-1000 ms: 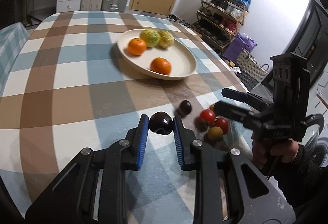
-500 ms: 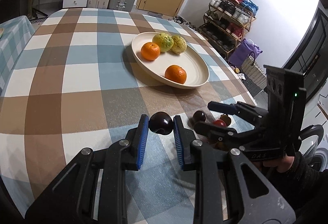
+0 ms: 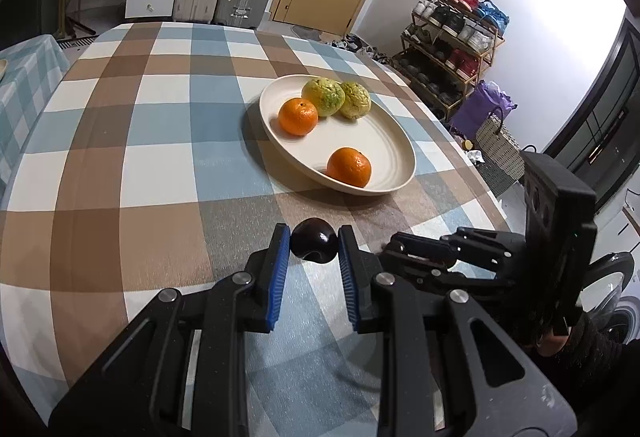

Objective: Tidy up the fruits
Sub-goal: 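Lift the plum with the left tool while the right tool grasps the other dark plum, then lower both plums onto the cream plate and open both tools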

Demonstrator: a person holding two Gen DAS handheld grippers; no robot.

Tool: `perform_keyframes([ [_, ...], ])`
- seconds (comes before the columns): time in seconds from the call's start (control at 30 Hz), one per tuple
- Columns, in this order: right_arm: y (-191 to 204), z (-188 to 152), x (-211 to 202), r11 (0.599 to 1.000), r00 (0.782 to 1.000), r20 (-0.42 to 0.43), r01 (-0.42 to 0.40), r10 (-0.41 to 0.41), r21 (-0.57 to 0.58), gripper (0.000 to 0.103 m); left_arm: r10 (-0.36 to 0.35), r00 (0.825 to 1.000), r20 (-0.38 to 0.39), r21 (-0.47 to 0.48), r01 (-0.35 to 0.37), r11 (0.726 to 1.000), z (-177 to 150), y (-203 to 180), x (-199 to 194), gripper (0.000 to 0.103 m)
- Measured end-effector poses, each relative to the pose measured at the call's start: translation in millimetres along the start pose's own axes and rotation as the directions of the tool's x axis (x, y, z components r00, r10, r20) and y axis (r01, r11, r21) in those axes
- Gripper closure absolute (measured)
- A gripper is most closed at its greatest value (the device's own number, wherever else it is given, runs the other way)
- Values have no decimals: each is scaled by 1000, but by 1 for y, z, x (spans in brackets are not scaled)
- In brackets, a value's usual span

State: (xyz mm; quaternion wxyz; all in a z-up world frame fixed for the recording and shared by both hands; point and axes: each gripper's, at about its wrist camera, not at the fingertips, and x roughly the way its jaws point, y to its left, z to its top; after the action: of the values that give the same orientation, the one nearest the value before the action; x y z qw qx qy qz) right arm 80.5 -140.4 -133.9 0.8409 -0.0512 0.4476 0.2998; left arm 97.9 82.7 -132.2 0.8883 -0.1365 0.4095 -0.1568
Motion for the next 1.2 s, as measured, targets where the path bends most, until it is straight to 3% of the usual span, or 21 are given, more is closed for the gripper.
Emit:
perform_keyframes([
  [0.2, -12, 1, -3, 997, 999, 21, -41, 39, 68, 78, 7, 1000, 1, 6, -7, 1000, 13, -2, 9, 81],
  [0.4, -30, 16, -26, 988, 991, 110, -94, 80, 126, 78, 8, 1000, 4, 10, -8, 1000, 32, -4, 25, 81],
  [0.87, -52, 112, -44, 993, 973, 211, -105, 92, 47, 78, -28, 999, 29, -14, 28, 1000, 95, 3, 65, 81],
  [1.2, -55, 172, -7, 990, 970, 199, -140, 139, -7, 78, -63, 998, 14, -7, 63, 998, 111, 5, 94, 81],
])
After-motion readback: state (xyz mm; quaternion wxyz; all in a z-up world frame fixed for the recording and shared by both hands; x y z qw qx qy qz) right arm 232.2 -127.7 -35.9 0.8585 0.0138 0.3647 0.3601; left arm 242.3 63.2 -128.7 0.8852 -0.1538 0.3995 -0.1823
